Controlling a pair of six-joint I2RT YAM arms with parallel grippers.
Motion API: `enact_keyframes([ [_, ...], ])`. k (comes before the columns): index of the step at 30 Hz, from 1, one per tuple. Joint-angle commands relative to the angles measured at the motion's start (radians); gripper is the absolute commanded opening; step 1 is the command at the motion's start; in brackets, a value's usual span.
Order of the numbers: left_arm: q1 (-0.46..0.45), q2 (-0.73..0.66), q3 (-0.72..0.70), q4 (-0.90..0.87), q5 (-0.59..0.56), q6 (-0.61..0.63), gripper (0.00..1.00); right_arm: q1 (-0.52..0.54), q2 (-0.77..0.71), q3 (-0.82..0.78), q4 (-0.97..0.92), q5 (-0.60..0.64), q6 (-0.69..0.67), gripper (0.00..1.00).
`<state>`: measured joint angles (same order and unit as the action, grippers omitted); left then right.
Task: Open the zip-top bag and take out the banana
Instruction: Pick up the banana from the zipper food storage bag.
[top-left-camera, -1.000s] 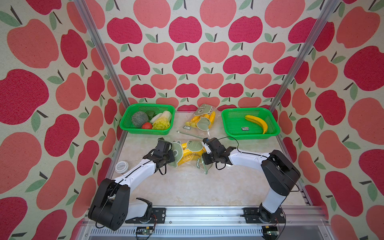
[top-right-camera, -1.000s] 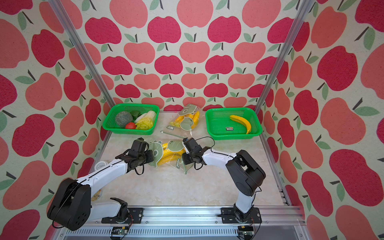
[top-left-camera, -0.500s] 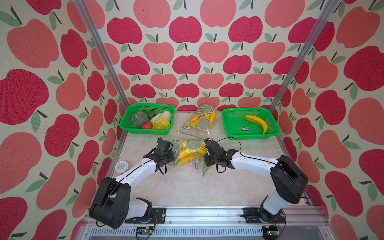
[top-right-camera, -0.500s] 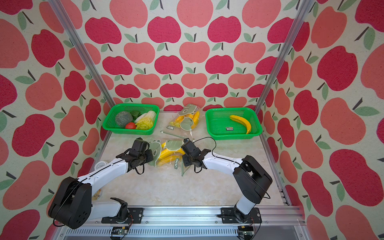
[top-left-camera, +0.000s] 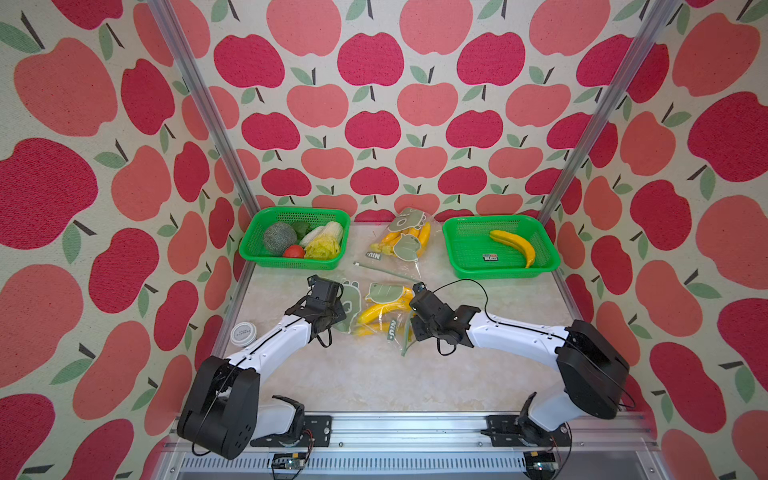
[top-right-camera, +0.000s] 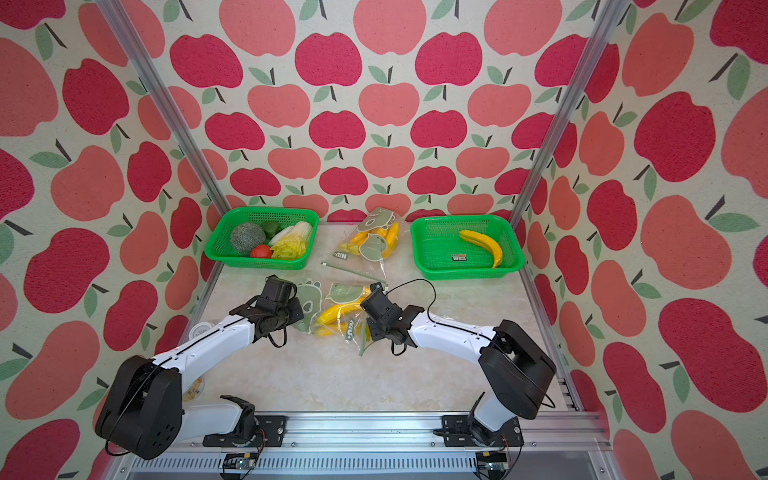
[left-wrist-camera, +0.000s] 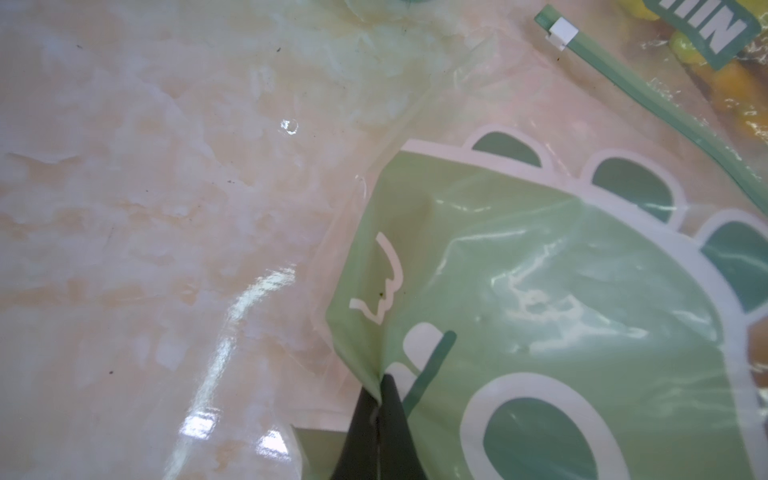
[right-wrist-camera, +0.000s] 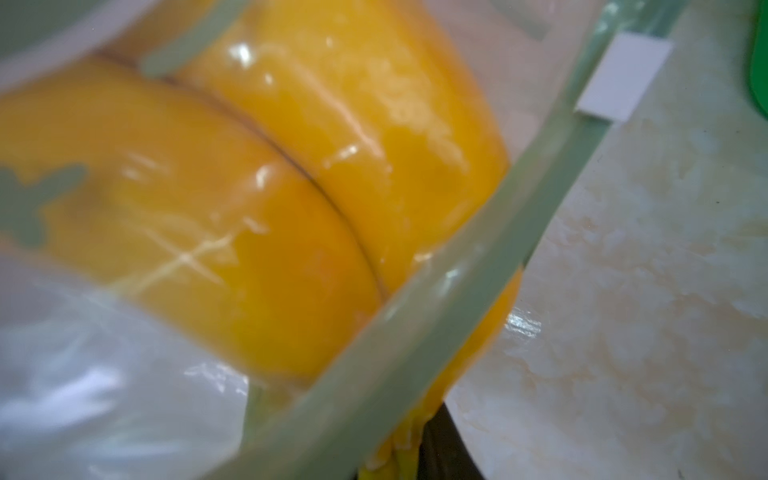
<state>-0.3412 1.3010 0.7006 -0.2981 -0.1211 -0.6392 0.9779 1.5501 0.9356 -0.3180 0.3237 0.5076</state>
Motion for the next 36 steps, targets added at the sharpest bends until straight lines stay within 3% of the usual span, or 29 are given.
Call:
enact_keyframes([
  [1, 0.022, -0.023, 0.017, -0.047, -0.044, -0.014, 0.0, -0.001, -0.07, -0.022, -0.029, 0.067, 0.039, 0.13],
  [9, 0.05, -0.039, -0.001, -0.041, -0.027, -0.017, 0.0, -0.002, -0.109, -0.051, -0.019, 0.097, 0.07, 0.12],
  [13, 0.047, -0.023, 0.009, -0.022, 0.028, -0.008, 0.0, 0.028, -0.114, -0.073, 0.119, 0.004, -0.006, 0.12],
  [16, 0.037, -0.011, 0.027, -0.031, 0.041, -0.007, 0.0, 0.066, -0.097, -0.059, 0.169, 0.02, -0.037, 0.13],
  [22, 0.037, -0.021, 0.032, -0.069, -0.001, -0.008, 0.0, 0.051, -0.084, -0.037, 0.073, 0.182, 0.048, 0.12],
  [36, 0.077, -0.017, 0.01, -0.076, -0.005, -0.024, 0.0, -0.019, -0.199, -0.116, -0.057, 0.261, 0.141, 0.12],
])
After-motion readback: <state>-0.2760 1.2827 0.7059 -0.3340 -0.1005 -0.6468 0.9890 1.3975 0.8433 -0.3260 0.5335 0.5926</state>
